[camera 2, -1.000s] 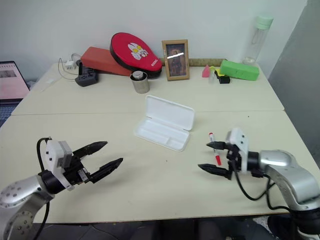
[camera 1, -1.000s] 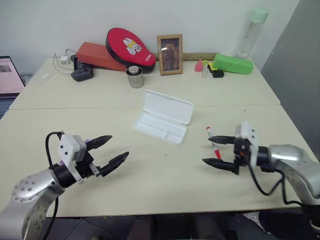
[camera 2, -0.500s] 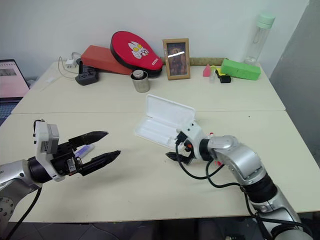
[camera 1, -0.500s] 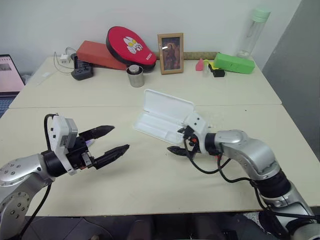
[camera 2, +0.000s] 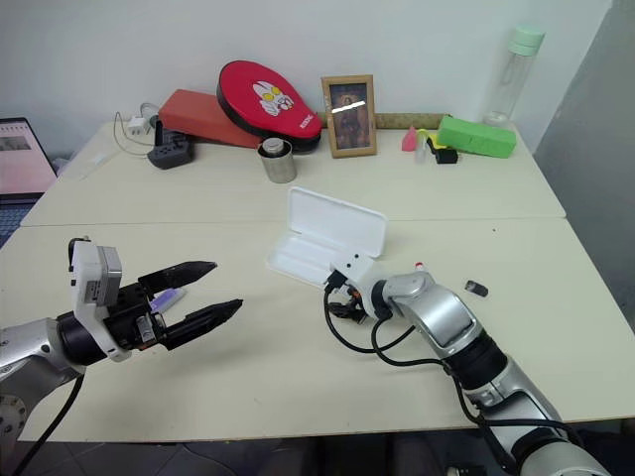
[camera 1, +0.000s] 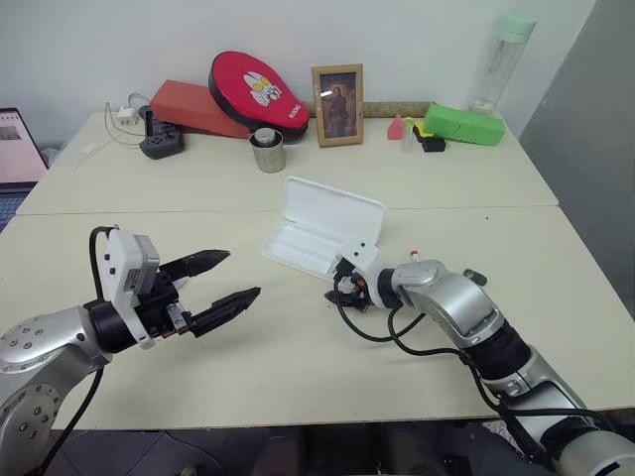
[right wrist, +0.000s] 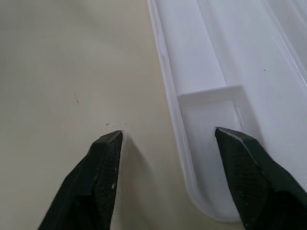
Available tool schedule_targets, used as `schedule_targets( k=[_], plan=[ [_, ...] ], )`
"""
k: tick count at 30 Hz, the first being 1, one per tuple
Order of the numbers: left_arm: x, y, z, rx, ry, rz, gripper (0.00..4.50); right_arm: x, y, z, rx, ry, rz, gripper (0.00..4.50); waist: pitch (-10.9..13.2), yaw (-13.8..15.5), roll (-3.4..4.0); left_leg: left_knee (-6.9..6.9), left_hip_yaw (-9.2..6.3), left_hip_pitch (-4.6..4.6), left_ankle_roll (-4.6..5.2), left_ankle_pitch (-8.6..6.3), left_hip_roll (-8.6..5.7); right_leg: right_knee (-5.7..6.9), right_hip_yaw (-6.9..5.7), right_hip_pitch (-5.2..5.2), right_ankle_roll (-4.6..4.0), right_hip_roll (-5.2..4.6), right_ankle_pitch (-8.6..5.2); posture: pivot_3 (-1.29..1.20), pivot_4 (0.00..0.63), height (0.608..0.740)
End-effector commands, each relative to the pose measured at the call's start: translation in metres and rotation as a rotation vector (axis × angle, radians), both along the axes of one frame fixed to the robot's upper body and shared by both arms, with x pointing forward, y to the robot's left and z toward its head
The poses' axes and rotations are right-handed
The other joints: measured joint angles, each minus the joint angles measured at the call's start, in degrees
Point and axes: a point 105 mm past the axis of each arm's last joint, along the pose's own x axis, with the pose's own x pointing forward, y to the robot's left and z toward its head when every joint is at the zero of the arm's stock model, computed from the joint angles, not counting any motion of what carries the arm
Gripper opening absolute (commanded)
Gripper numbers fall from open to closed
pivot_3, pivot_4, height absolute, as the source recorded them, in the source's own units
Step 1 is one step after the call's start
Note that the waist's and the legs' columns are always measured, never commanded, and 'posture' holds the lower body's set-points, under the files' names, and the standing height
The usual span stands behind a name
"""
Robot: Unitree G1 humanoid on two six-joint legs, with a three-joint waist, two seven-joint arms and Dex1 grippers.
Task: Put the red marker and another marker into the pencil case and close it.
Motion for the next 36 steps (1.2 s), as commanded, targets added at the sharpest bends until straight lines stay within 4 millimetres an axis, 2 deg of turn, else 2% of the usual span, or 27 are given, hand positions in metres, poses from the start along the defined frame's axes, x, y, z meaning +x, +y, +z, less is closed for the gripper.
schedule_targets(
  k=[1, 10, 16, 19, 22, 25, 28, 31, 36],
  plan=[
    [-0.004, 0.001, 0.011, 0.008, -0.046, 0.008, 4.50, 0.000, 0.005, 0.006, -0.002, -0.028, 0.031, 2.06, 0.00, -0.02, 0.00, 0.00, 0.01, 0.00, 0.00, 0.00, 0.00, 0.00, 0.00, 0.00, 0.00, 0.00, 0.00, 0.00, 0.150, 0.740],
    [-0.005, 0.005, 0.011, 0.017, -0.047, 0.021, 4.50, -0.001, 0.005, 0.005, -0.012, -0.037, 0.061, 0.01, 0.00, -0.05, 0.00, 0.00, 0.01, 0.00, 0.00, 0.00, 0.01, 0.00, 0.01, -0.01, 0.00, 0.00, 0.00, 0.00, 0.150, 0.740],
    [-0.007, 0.004, 0.010, 0.015, -0.043, 0.014, 4.50, 0.001, 0.000, 0.014, -0.004, -0.073, 0.100, 0.01, 0.00, -0.05, 0.00, 0.00, 0.00, -0.01, 0.00, 0.00, 0.01, 0.00, 0.00, -0.01, 0.00, 0.00, 0.00, 0.00, 0.150, 0.740],
    [-0.010, 0.004, 0.008, 0.022, -0.032, 0.005, 4.50, -0.003, -0.008, 0.026, 0.009, -0.112, 0.229, 0.01, 0.01, -0.01, 0.02, 0.00, 0.01, -0.04, 0.00, 0.00, -0.01, -0.02, 0.00, -0.03, 0.00, 0.00, 0.00, 0.00, 0.150, 0.740],
    [-0.012, 0.004, 0.008, 0.036, -0.029, -0.002, 4.50, -0.019, -0.017, 0.031, -0.035, -0.186, 0.445, 0.01, 0.02, 0.01, 0.02, 0.01, 0.01, -0.10, 0.00, 0.00, -0.03, -0.04, -0.02, -0.04, 0.01, 0.00, 0.00, 0.00, 0.150, 0.740],
    [-0.014, 0.005, 0.007, 0.052, -0.024, -0.006, 4.50, -0.032, -0.024, 0.028, -0.077, -0.203, 0.594, 0.01, 0.02, -0.03, 0.02, 0.00, 0.02, -0.11, 0.00, 0.00, -0.02, -0.05, -0.03, -0.07, 0.01, 0.00, 0.00, 0.00, 0.150, 0.740],
    [-0.016, 0.005, 0.006, 0.060, -0.020, -0.010, 4.50, -0.038, -0.023, 0.026, -0.080, -0.197, 0.643, 0.01, 0.02, -0.25, 0.02, 0.00, 0.02, -0.09, 0.00, 0.00, 0.10, -0.04, -0.02, -0.05, 0.00, 0.00, 0.00, 0.00, 0.150, 0.740],
    [-0.022, 0.003, 0.003, 0.063, -0.002, -0.026, 4.50, -0.054, -0.014, 0.020, -0.071, -0.201, 0.713, 0.01, 0.02, -0.17, 0.02, 0.00, 0.02, -0.10, 0.00, 0.00, 0.18, -0.03, -0.03, -0.08, -0.03, 0.02, 0.02, 0.00, 0.150, 0.740],
    [-0.032, 0.006, 0.000, 0.097, 0.022, -0.047, 4.50, -0.063, -0.008, 0.010, -0.077, -0.195, 0.750, 0.01, 0.03, -0.04, 0.02, 0.02, 0.02, -0.13, -0.01, 0.00, 0.17, -0.05, -0.01, -0.10, -0.04, 0.01, 0.02, 0.00, 0.150, 0.740]
  ],
)
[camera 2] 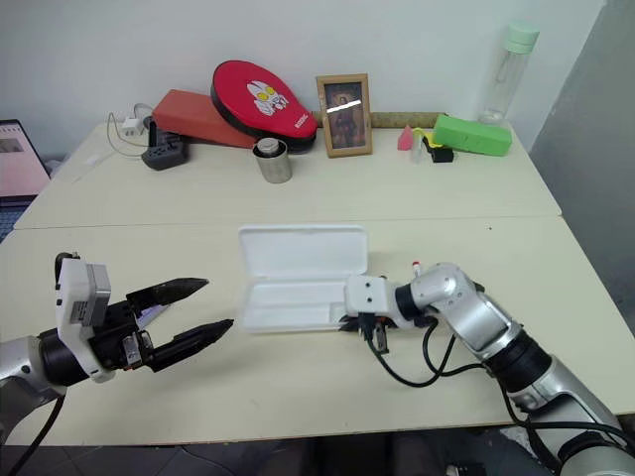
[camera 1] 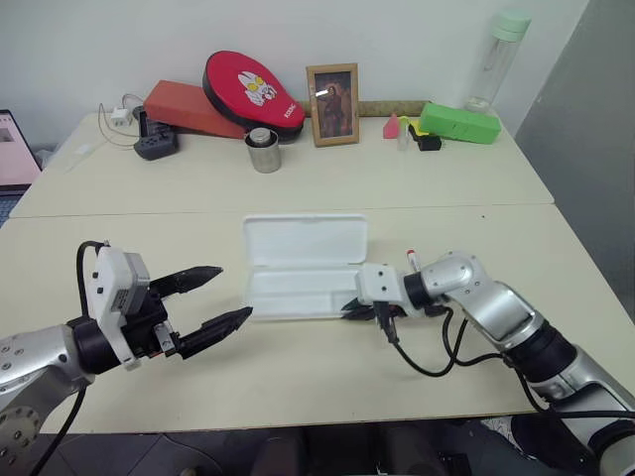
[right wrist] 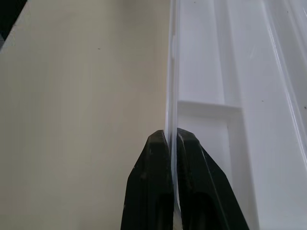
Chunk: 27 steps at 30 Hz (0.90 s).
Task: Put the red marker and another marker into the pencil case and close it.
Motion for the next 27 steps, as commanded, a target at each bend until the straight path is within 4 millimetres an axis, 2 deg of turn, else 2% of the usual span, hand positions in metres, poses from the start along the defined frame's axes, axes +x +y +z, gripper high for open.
schedule_targets(
  k=[1, 6, 14, 19, 27],
  plan=[
    [-0.007, 0.000, 0.009, 0.046, -0.032, -0.029, 4.50, -0.005, 0.004, 0.006, 0.007, -0.047, 0.042, 0.01, 0.01, 0.12, 0.02, 0.00, 0.00, 0.00, 0.00, 0.00, -0.01, 0.00, 0.00, 0.00, 0.00, 0.00, 0.00, 0.00, 0.150, 0.740],
    [-0.006, 0.000, 0.010, 0.048, -0.034, -0.029, 4.50, 0.005, 0.000, 0.000, -0.018, -0.055, -0.009, 0.01, 0.01, 0.13, 0.02, 0.01, -0.01, 0.00, -0.01, 0.00, -0.07, -0.01, 0.00, 0.02, 0.00, -0.02, 0.00, 0.00, 0.150, 0.740],
    [-0.004, -0.002, 0.009, 0.044, -0.035, -0.031, 4.50, 0.022, -0.001, 0.005, 0.009, -0.078, -0.104, 0.01, 0.01, 0.13, 0.02, 0.00, -0.01, 0.00, -0.01, 0.00, -0.06, -0.01, 0.00, 0.01, 0.00, -0.02, 0.00, 0.00, 0.150, 0.740],
    [-0.002, -0.003, 0.010, 0.044, -0.037, -0.035, 4.50, 0.026, -0.001, 0.004, 0.024, -0.060, -0.129, 0.01, 0.01, 0.13, 0.02, 0.00, -0.02, 0.00, -0.01, 0.00, -0.06, -0.01, -0.01, 0.01, 0.00, -0.02, 0.00, 0.00, 0.150, 0.740],
    [-0.002, -0.005, 0.009, 0.043, -0.032, -0.038, 4.50, 0.017, -0.004, -0.007, -0.008, -0.020, -0.096, 0.01, 0.01, 0.13, 0.02, 0.00, -0.01, 0.00, -0.01, 0.00, -0.06, 0.00, -0.01, 0.01, 0.00, -0.02, 0.00, 0.00, 0.150, 0.740]
  ],
)
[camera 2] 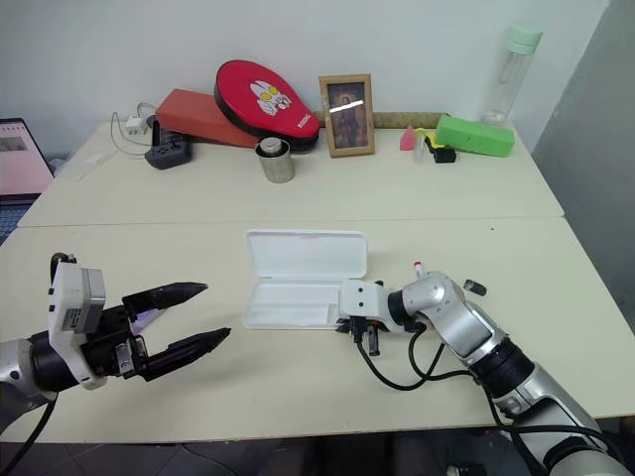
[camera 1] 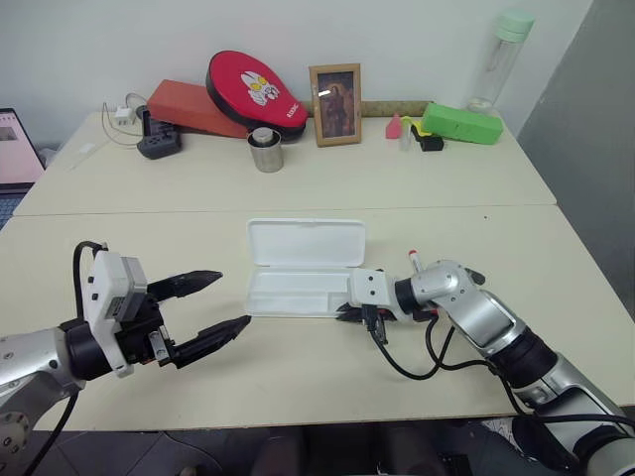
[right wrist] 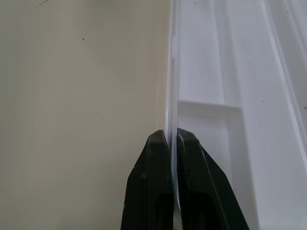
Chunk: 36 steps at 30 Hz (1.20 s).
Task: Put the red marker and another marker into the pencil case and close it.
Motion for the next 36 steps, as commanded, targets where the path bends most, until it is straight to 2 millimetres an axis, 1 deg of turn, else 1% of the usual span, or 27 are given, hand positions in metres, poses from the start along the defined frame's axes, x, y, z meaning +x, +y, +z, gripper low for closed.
schedule_targets(
  k=[1, 5, 7, 9, 12, 18, 21, 22, 23, 24, 26, 27, 28, 29, 31, 32, 33, 34, 36],
  plan=[
    [-0.002, -0.004, 0.005, 0.017, -0.021, -0.022, 4.50, -0.001, 0.000, 0.006, 0.018, -0.015, 0.013, 0.01, 0.00, 0.00, 0.00, 0.00, 0.00, 0.00, 0.00, 0.00, 0.00, 0.00, 0.00, 0.00, 0.00, 0.00, 0.00, 0.00, 0.150, 0.740],
    [-0.002, -0.005, 0.004, 0.016, -0.017, -0.023, 4.50, 0.001, 0.000, 0.008, 0.025, -0.022, 0.013, 0.01, 0.00, 0.00, 0.00, 0.00, 0.00, 0.01, 0.00, 0.00, 0.01, 0.00, 0.00, 0.00, 0.00, 0.00, 0.00, 0.00, 0.150, 0.740],
    [-0.002, -0.005, 0.004, 0.015, -0.016, -0.024, 4.50, 0.001, 0.000, 0.010, 0.031, -0.024, 0.013, 0.54, 0.00, 0.00, 0.00, 0.00, 0.00, 0.01, 0.00, 0.00, 0.00, 0.00, 0.00, 0.00, 0.00, 0.00, 0.00, 0.00, 0.150, 0.740],
    [-0.001, -0.005, 0.004, 0.015, -0.018, -0.024, 4.50, 0.000, 0.000, 0.011, 0.034, -0.025, 0.019, 0.89, 0.00, 0.00, 0.00, 0.00, 0.00, 0.01, 0.00, 0.00, 0.00, 0.00, 0.00, 0.00, 0.00, 0.00, 0.00, 0.00, 0.150, 0.740],
    [-0.001, -0.006, 0.004, 0.013, -0.017, -0.027, 4.50, 0.000, 0.001, 0.013, 0.043, -0.030, 0.027, 1.65, 0.00, 0.00, 0.00, 0.00, 0.00, 0.01, 0.00, 0.00, 0.00, 0.00, 0.00, 0.00, 0.00, 0.00, 0.00, 0.00, 0.150, 0.740],
    [0.001, -0.009, 0.003, 0.013, -0.009, -0.041, 4.50, -0.007, 0.000, 0.027, 0.082, -0.030, 0.050, 3.18, 0.00, 0.01, 0.00, 0.00, 0.00, 0.00, 0.00, 0.00, 0.00, 0.00, 0.00, 0.01, 0.00, 0.00, 0.00, 0.00, 0.150, 0.740],
    [0.001, -0.010, 0.004, 0.010, -0.008, -0.048, 4.50, -0.011, -0.003, 0.042, 0.114, -0.035, 0.056, 3.84, 0.00, 0.01, 0.00, 0.00, -0.02, 0.00, 0.00, 0.00, 0.00, 0.01, 0.00, 0.00, 0.00, 0.00, 0.00, 0.00, 0.150, 0.740],
    [0.001, -0.011, 0.004, 0.010, -0.008, -0.051, 4.50, -0.014, -0.004, 0.051, 0.143, -0.027, 0.055, 4.19, 0.00, 0.02, 0.00, 0.00, -0.01, 0.00, 0.00, 0.00, 0.00, 0.01, 0.00, 0.01, 0.00, 0.00, 0.00, 0.00, 0.150, 0.740],
    [0.002, -0.012, 0.003, 0.006, -0.007, -0.056, 4.50, -0.016, -0.007, 0.063, 0.182, -0.016, 0.049, 4.39, 0.00, 0.03, 0.00, 0.00, -0.01, -0.01, 0.00, 0.00, -0.02, 0.00, 0.00, 0.00, 0.00, 0.00, 0.00, 0.00, 0.150, 0.740],
    [0.002, -0.014, 0.003, 0.002, -0.008, -0.064, 4.50, -0.015, -0.013, 0.074, 0.221, -0.009, 0.020, 4.47, 0.00, 0.03, 0.00, 0.00, -0.02, -0.01, 0.00, 0.00, -0.02, 0.00, 0.00, 0.01, 0.00, -0.01, 0.00, 0.00, 0.150, 0.740],
    [0.003, -0.020, 0.004, -0.008, -0.014, -0.083, 4.50, 0.001, -0.032, 0.088, 0.283, -0.010, -0.138, 4.47, -0.01, 0.07, -0.01, 0.01, -0.04, -0.02, 0.00, 0.00, -0.02, 0.00, -0.01, 0.01, 0.00, -0.01, 0.00, 0.00, 0.150, 0.740],
    [0.003, -0.024, 0.005, -0.017, -0.021, -0.097, 4.50, 0.016, -0.047, 0.091, 0.300, -0.011, -0.274, 4.47, -0.01, 0.10, -0.01, 0.01, -0.05, -0.03, 0.00, 0.00, -0.03, 0.00, -0.01, 0.02, 0.00, -0.02, 0.00, 0.00, 0.150, 0.740],
    [0.004, -0.028, 0.006, -0.024, -0.029, -0.114, 4.50, 0.032, -0.066, 0.087, 0.294, 0.005, -0.433, 4.47, -0.01, 0.11, -0.01, 0.01, -0.05, -0.03, 0.00, 0.00, -0.04, 0.00, -0.02, 0.04, 0.00, -0.02, 0.00, 0.00, 0.150, 0.740],
    [0.005, -0.033, 0.007, -0.029, -0.033, -0.137, 4.50, 0.044, -0.086, 0.081, 0.279, 0.030, -0.581, 4.47, -0.01, 0.16, -0.02, 0.01, -0.05, -0.02, 0.00, 0.00, -0.05, 0.00, -0.02, 0.04, 0.00, -0.02, 0.00, 0.00, 0.150, 0.740],
    [0.007, -0.041, 0.007, -0.033, -0.040, -0.170, 4.50, 0.056, -0.115, 0.072, 0.257, 0.062, -0.791, 4.47, -0.02, 0.49, -0.03, 0.02, -0.07, -0.03, 0.00, 0.00, -0.11, 0.01, -0.02, 0.06, 0.00, -0.02, 0.00, 0.00, 0.150, 0.740],
    [0.008, -0.043, 0.007, -0.034, -0.044, -0.180, 4.50, 0.059, -0.123, 0.069, 0.251, 0.068, -0.859, 4.47, -0.02, 0.49, -0.03, 0.02, -0.05, -0.05, 0.00, 0.00, -0.16, 0.01, -0.01, 0.05, 0.00, -0.02, 0.01, 0.00, 0.150, 0.740],
    [0.008, -0.044, 0.008, -0.034, -0.046, -0.184, 4.50, 0.060, -0.127, 0.068, 0.249, 0.072, -0.899, 4.47, -0.02, 0.45, -0.02, 0.01, -0.02, -0.07, 0.00, 0.00, -0.17, 0.01, 0.00, 0.02, 0.00, -0.02, 0.01, 0.00, 0.150, 0.740],
    [0.010, -0.048, 0.008, -0.037, -0.054, -0.200, 4.50, 0.058, -0.139, 0.059, 0.181, 0.040, -0.949, 4.47, -0.01, 0.41, -0.01, 0.00, 0.02, -0.12, 0.01, 0.00, -0.16, 0.01, 0.04, -0.04, 0.00, -0.03, 0.01, 0.00, 0.150, 0.740],
    [0.012, -0.053, 0.009, -0.040, -0.062, -0.218, 4.50, 0.053, -0.150, 0.048, 0.097, -0.001, -0.985, 4.47, -0.01, 0.30, -0.01, 0.00, -0.01, -0.21, 0.01, 0.00, -0.12, 0.01, 0.02, -0.12, 0.00, -0.04, 0.00, 0.00, 0.150, 0.740]
  ],
)
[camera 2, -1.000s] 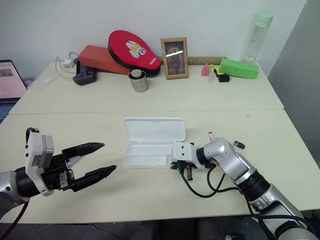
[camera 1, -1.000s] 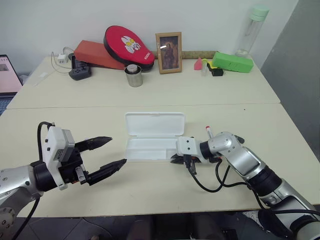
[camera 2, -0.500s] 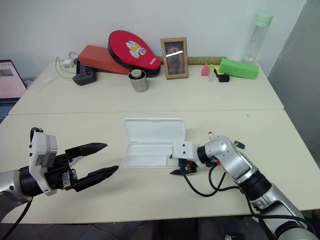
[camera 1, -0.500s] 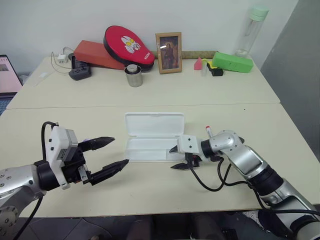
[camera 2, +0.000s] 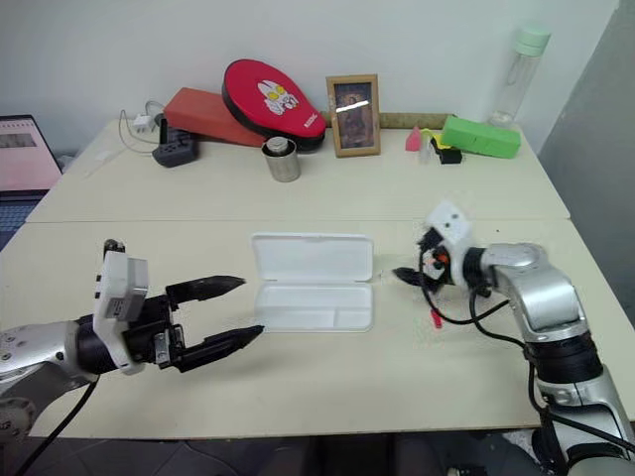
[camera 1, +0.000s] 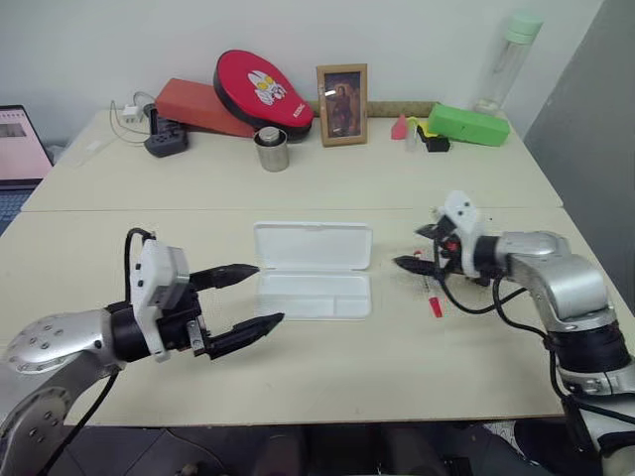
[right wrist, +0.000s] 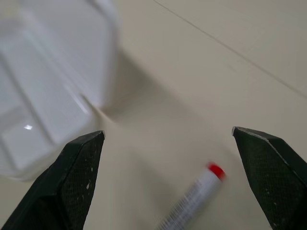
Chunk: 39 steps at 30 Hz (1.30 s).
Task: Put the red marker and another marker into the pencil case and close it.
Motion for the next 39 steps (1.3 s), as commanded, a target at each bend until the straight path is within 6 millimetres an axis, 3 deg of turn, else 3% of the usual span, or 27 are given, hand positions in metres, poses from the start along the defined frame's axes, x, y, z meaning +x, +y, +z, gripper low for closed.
schedule_targets(
  k=[1, 6, 11, 20, 26, 30, 39],
  plan=[
    [-0.001, -0.012, 0.004, -0.001, -0.039, -0.057, 4.50, -0.007, -0.017, -0.008, -0.080, 0.004, -0.118, 4.47, 0.01, -0.14, 0.01, -0.01, 0.01, -0.02, 0.00, 0.00, 0.01, -0.01, 0.00, -0.01, 0.00, 0.00, 0.00, 0.00, 0.150, 0.740],
    [0.005, -0.012, 0.004, 0.019, -0.045, -0.088, 4.50, -0.020, -0.006, -0.025, -0.031, 0.076, -0.196, 4.47, 0.01, -0.61, 0.03, 0.01, 0.07, 0.06, 0.01, 0.00, 0.12, 0.09, 0.05, -0.03, 0.00, 0.08, 0.00, 0.00, 0.150, 0.740],
    [0.009, -0.013, 0.005, 0.024, -0.056, -0.113, 4.50, -0.017, 0.006, -0.018, -0.011, 0.034, -0.212, 4.47, 0.01, -0.38, 0.04, 0.06, 0.08, 0.05, 0.01, 0.01, 0.08, 0.06, -0.02, 0.03, 0.00, 0.28, 0.00, 0.00, 0.150, 0.740],
    [0.009, -0.013, 0.006, 0.020, -0.064, -0.115, 4.50, -0.006, -0.014, -0.007, -0.101, -0.057, -0.272, 4.47, 0.01, -0.45, 0.04, 0.04, 0.05, 0.02, 0.01, 0.00, 0.03, 0.04, -0.02, 0.02, 0.01, 0.20, 0.00, 0.00, 0.150, 0.740],
    [0.008, -0.011, 0.006, 0.021, -0.058, -0.100, 4.50, -0.019, 0.028, 0.024, 0.034, -0.064, -0.134, 4.47, 0.03, -0.60, 0.06, 0.04, 0.05, 0.04, 0.01, 0.00, 0.08, 0.08, 0.02, -0.01, 0.01, 0.25, 0.00, 0.00, 0.150, 0.740],
    [0.007, -0.009, 0.005, 0.024, -0.055, -0.091, 4.50, -0.031, 0.053, 0.017, 0.057, -0.031, -0.083, 4.47, 0.02, -0.39, 0.06, 0.03, -0.11, 0.02, 0.01, 0.00, 0.10, 0.04, -0.06, 0.02, 0.01, 0.27, 0.00, 0.00, 0.150, 0.740],
    [0.007, -0.010, 0.005, 0.021, -0.053, -0.090, 4.50, -0.039, 0.066, -0.006, 0.028, 0.027, -0.087, 4.47, 0.02, -0.37, 0.06, 0.04, -0.07, 0.02, 0.01, 0.00, 0.01, 0.06, -0.05, 0.01, 0.01, 0.18, 0.01, 0.00, 0.150, 0.740]
  ],
)
